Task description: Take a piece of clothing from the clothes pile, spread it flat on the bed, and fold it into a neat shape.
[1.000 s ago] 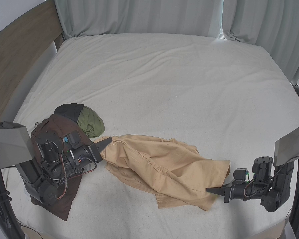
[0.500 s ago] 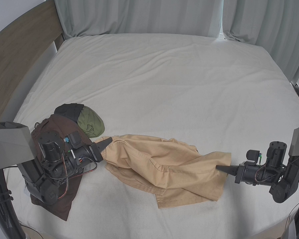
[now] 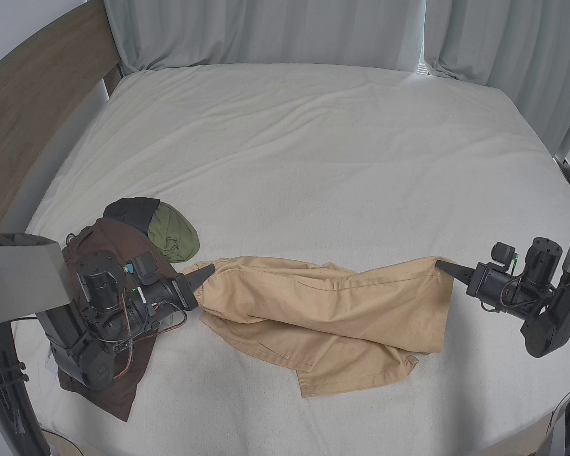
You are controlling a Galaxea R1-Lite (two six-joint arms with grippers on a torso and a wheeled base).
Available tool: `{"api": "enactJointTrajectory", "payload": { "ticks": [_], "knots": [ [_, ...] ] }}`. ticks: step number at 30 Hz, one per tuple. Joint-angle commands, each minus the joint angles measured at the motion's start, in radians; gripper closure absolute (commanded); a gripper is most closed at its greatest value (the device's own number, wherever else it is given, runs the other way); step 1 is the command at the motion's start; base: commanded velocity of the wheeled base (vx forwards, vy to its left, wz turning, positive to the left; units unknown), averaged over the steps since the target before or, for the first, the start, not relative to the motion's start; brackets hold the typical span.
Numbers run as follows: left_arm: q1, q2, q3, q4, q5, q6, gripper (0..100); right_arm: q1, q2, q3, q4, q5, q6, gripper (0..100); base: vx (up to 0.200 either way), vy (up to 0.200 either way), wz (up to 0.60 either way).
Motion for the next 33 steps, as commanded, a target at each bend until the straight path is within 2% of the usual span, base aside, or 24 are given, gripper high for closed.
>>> {"api": "enactJointTrajectory", "payload": {
  "ticks": [1,16,17,33],
  "knots": [
    [0.0,0.016,-0.004,-0.001,0.005,0.0,100,-0.023,0.022,-0.017,0.0,-0.004,-0.001,100,0.0,0.0,0.0],
    [-0.003,0.014,-0.003,-0.001,0.01,0.0,100,-0.018,0.088,-0.007,-0.001,-0.001,-0.006,100,0.0,0.0,0.0],
    [-0.003,0.012,-0.003,-0.001,0.01,0.0,100,-0.018,0.088,-0.007,-0.001,0.001,-0.006,0,0.0,0.0,0.0],
    [-0.003,0.014,-0.001,-0.001,0.01,0.0,100,0.072,0.09,0.06,-0.003,0.002,-0.01,0,0.0,0.0,0.0]
  ]
}}
